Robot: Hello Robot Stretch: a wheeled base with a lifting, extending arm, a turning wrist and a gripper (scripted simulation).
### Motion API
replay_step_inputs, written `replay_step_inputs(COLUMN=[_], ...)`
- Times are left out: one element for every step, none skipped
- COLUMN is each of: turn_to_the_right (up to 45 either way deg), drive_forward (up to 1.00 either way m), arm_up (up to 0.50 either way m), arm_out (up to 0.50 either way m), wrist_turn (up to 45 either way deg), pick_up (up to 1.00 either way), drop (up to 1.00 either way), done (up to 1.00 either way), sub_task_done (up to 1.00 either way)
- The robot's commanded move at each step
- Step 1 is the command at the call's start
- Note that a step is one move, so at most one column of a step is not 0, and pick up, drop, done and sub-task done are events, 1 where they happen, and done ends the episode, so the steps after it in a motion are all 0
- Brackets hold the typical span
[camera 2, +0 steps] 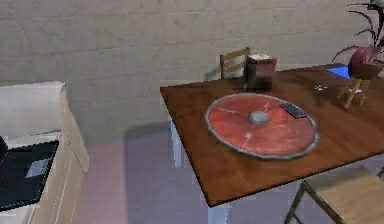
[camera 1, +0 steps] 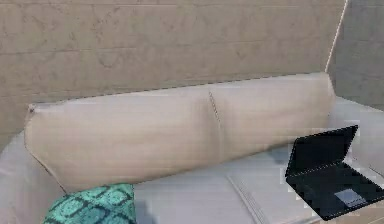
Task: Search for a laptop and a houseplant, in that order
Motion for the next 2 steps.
replay_step_inputs(turn_to_the_right=[45.0, 30.0], drive_forward=[0.0, 0.0], arm_up=[0.0, 0.0], arm_out=[0.0, 0.0], wrist_turn=[0.0, 0.0], pick_up=[0.0, 0.0], drop=[0.0, 0.0], done=[0.0, 0.0], sub_task_done=[0.0, 0.0])
